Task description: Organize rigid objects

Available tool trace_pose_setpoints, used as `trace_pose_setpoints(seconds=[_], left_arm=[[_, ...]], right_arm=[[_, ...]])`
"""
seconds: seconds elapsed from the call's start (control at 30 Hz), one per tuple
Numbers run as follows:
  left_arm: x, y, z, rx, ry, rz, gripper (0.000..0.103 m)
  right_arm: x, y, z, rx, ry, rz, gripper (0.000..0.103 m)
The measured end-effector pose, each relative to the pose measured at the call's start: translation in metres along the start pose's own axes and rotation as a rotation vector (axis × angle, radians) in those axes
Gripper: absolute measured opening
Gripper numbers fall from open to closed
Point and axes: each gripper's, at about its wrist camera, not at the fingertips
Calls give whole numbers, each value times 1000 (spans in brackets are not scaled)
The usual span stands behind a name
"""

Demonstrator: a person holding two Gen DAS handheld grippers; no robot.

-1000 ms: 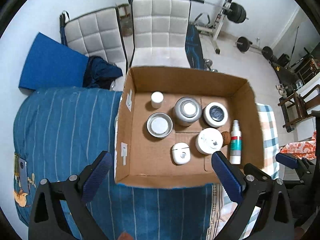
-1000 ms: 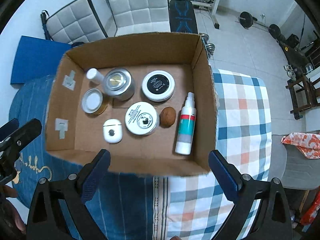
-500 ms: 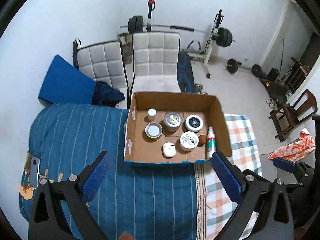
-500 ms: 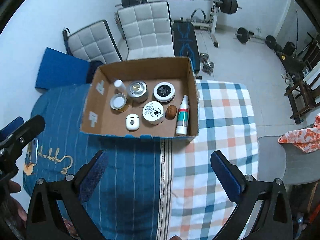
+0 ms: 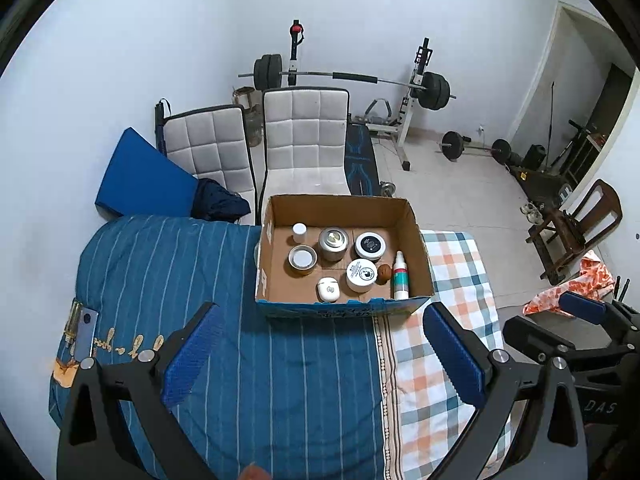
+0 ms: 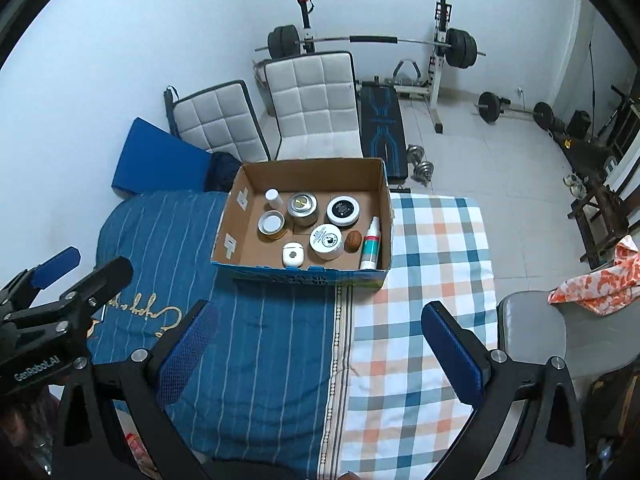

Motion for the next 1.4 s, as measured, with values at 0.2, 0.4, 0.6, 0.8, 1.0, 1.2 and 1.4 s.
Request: trace_pose_setpoints(seconds=[0.2,0.4,0.6,0.8,1.0,1.2,1.4], left_arm=[[-5,15,-2,19,22,29,103],[-7,17,-5,30,38,48,103],[-9,19,-1,44,27,61,103],[-6,22,0,61,17,74,103],[-6,27,0,69,16,88,103],[-7,28,0,68,18,85,103],[-9,27,0,69,19,84,103]], right_arm=[[-4,19,1,-14,5,27,103],[0,24,8,-45,-15,51,103],[4,24,13,-60,-26,64,103],[7,23,16,-75,-36,67,103],[7,26,18,-86,-40,80,103],[6,30,16,-97,-33,94,103],[7,32,15,-103,-29,99,103]])
Point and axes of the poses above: each gripper's, at about its wrist camera, not at the fingertips, and y roughly against the way its jaws point, z to its right, x to its top, and after that the axes turned 4 degrees about -y, right-handed
